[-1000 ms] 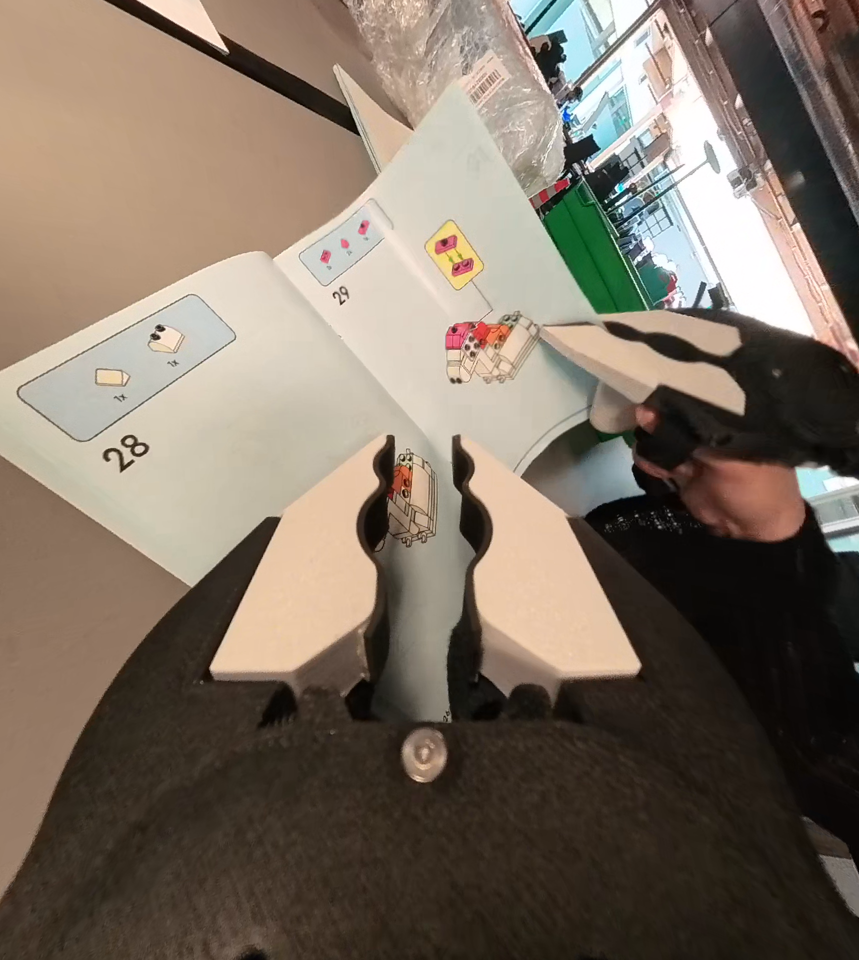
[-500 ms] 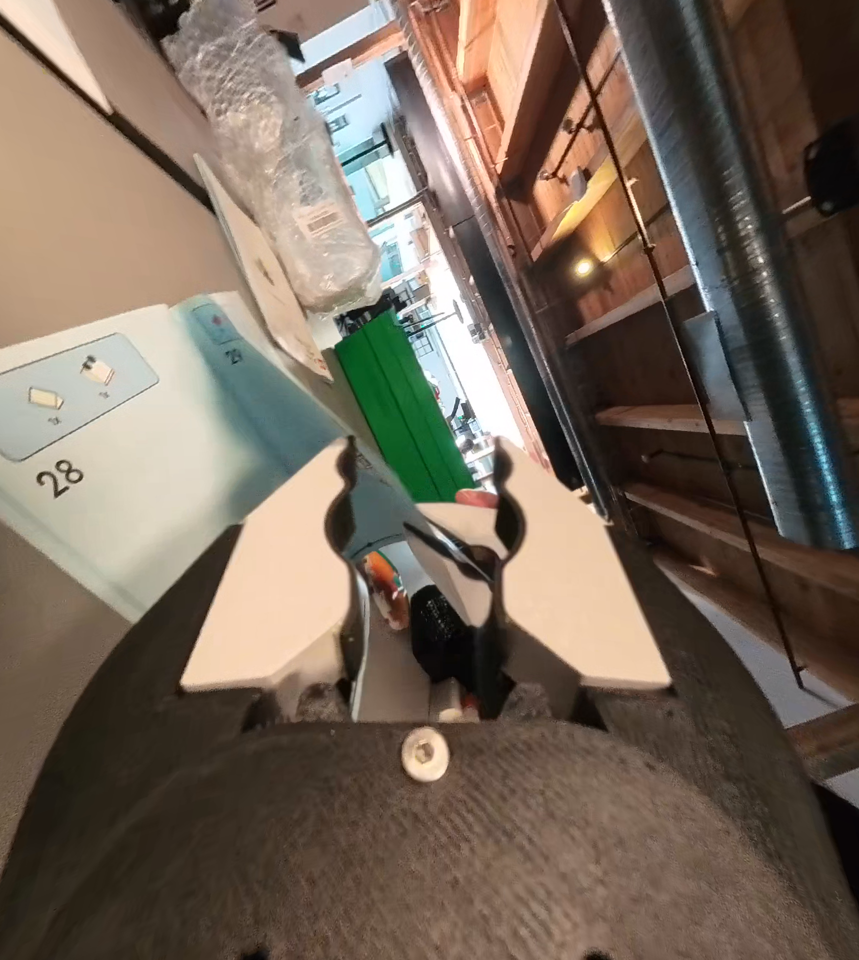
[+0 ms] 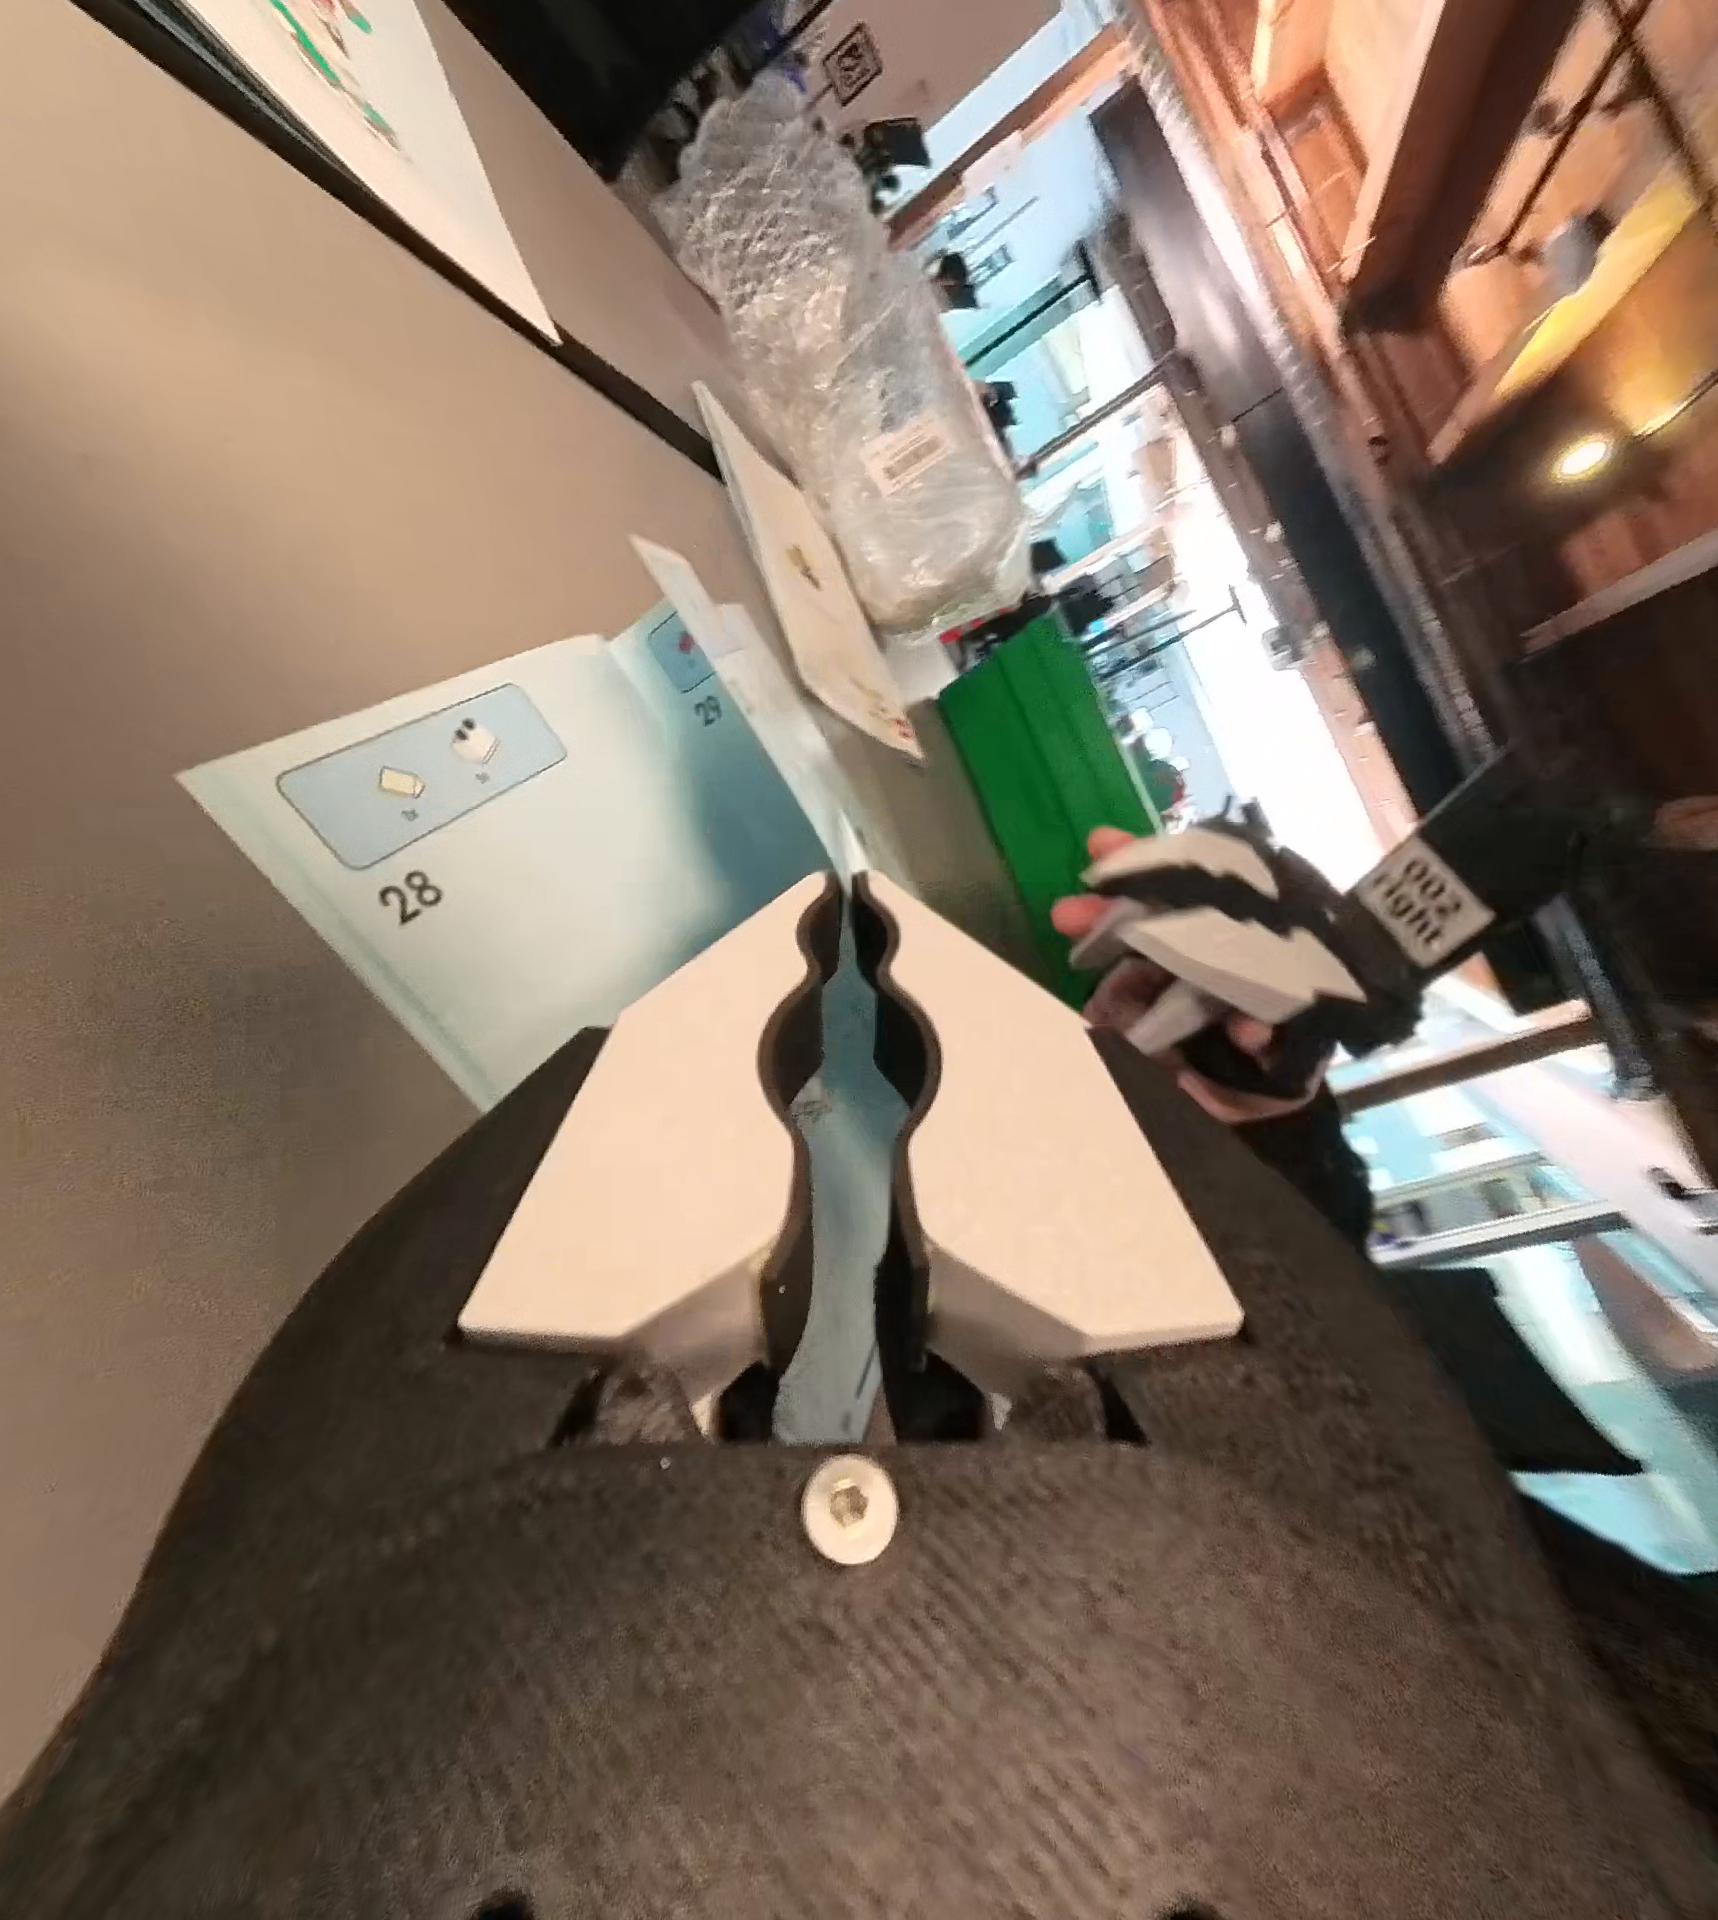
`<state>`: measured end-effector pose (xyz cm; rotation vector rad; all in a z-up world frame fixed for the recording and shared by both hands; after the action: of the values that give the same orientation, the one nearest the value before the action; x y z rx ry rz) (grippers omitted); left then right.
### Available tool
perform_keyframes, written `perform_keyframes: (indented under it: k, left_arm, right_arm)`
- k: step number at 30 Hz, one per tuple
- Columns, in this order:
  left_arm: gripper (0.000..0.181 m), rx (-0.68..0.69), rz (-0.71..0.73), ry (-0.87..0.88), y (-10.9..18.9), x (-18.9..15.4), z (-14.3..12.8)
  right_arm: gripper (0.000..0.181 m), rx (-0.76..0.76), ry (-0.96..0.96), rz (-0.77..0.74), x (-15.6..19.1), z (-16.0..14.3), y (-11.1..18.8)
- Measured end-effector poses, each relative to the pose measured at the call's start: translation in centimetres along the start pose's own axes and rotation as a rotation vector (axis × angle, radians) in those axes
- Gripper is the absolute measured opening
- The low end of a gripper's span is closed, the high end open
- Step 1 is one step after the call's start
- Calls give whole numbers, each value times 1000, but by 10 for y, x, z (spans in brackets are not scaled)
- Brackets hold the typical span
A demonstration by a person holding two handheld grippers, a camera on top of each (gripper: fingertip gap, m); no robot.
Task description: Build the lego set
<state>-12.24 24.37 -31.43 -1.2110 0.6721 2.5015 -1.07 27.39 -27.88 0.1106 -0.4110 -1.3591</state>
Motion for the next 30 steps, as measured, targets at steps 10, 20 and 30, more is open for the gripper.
perform_keyframes:
  k: [10, 20, 30]
  left_arm:
    - [26, -403, 90, -331, 53, -23, 7]
    - [29, -479, 42, -344, 72, -33, 0]
    - [38, -676, 0, -494, 95, -54, 9]
  right_arm:
    - [18, 313, -87, 23, -17, -50, -47]
    - [23, 455, 138, -44, -9, -58, -56]
    - [31, 339, 136, -9, -1, -36, -45]
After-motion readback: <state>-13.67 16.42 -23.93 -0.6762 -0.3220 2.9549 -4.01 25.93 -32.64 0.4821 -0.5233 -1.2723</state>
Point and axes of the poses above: each gripper's, where its closed fingertips meet, y back along the fingers, z out of its top, x = y × z across the jaws, the point moved 3 cm from there along y, back along the fingers, and after that the axes turned 12 degrees about z, right-handed, at the moved point
